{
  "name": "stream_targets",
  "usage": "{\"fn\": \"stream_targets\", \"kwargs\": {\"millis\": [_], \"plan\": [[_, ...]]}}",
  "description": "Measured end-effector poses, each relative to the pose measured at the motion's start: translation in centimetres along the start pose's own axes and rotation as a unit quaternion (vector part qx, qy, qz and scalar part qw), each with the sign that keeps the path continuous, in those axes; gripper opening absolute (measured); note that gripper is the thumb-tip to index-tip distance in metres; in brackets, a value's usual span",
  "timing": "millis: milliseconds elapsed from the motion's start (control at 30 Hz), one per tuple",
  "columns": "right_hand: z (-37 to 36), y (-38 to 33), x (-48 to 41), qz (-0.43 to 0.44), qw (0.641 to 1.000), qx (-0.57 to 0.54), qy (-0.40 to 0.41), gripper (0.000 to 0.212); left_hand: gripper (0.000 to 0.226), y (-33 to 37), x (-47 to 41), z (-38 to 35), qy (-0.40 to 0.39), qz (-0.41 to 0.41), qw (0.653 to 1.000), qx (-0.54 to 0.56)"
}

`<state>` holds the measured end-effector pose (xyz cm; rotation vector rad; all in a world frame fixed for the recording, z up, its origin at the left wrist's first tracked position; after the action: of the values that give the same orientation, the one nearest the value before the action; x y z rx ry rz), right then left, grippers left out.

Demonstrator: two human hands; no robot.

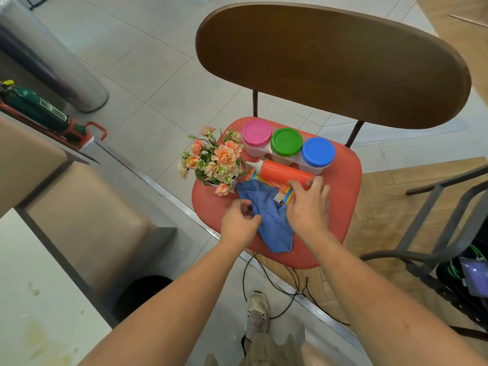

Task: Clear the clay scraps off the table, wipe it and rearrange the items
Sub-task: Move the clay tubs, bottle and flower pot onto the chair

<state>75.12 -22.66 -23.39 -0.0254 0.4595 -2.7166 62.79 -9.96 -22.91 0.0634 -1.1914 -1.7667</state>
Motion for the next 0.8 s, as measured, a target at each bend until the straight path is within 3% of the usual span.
{"fn": "stream_targets", "kwargs": {"millis": [367, 800], "plan": [[1.6, -1.9, 2.0, 0.019, 0.999, -0.048, 0.004, 0.038, 0.032, 0.4, 0.9, 2.5, 0.027, -0.023, 0.999, -0.018], [5.3, -10.4, 12.8, 0.073, 0.967, -0.243, 0.037, 0.039, 0.047, -1.0, 11.8, 14.3, 0.15, -0.027, 0.988, 0.016]]}}
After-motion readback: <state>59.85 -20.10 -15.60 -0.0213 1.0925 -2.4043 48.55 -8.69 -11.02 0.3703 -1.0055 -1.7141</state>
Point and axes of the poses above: each hand's wrist, its own x-axis away from the middle knuckle, its own z-axis out of the back of the hand, y = z × x, the point moved 1 cm from there along -x, towards the middle knuckle, and after that the axes turned 7 degrees about y, right-handed, at the moved point
